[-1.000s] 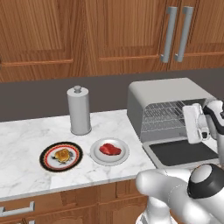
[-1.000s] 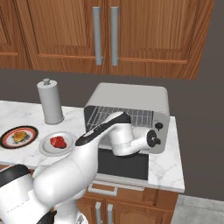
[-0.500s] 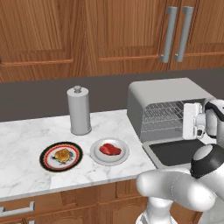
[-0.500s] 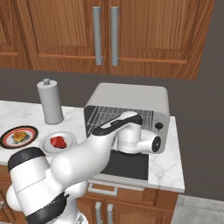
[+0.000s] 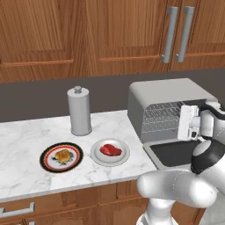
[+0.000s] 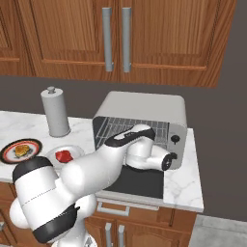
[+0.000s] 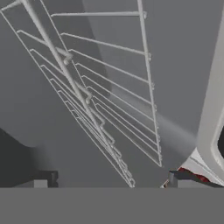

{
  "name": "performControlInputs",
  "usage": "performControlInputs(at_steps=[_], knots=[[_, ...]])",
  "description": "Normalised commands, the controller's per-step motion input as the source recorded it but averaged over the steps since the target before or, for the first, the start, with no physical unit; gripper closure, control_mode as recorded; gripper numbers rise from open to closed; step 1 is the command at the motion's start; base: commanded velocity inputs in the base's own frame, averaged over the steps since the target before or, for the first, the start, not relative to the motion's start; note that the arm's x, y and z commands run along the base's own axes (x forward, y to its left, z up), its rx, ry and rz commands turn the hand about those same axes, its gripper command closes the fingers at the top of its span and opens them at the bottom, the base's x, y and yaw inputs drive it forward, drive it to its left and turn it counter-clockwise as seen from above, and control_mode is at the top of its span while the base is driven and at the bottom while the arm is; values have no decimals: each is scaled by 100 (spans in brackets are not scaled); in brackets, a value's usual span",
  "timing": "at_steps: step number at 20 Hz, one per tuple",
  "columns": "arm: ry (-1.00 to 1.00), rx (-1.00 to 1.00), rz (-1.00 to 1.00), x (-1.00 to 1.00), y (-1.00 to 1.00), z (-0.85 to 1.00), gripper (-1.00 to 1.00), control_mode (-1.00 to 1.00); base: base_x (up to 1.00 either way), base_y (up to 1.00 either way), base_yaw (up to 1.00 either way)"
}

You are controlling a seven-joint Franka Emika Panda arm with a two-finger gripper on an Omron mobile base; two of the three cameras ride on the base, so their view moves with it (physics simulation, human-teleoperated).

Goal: Open the toaster oven door. Place the bread on the top rack in the toaster oven and place the steak on the bottom rack.

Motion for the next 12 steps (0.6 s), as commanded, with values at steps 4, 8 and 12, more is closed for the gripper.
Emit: performControlInputs(at_steps=[4,8,12], knots=[[0,0,-17,37,0,0,-100,-100,0,0,0],[0,0,-21,47,9,-2,-100,-100,0,0,0],[0,0,-10,49,0,-17,-100,-100,0,0,0]])
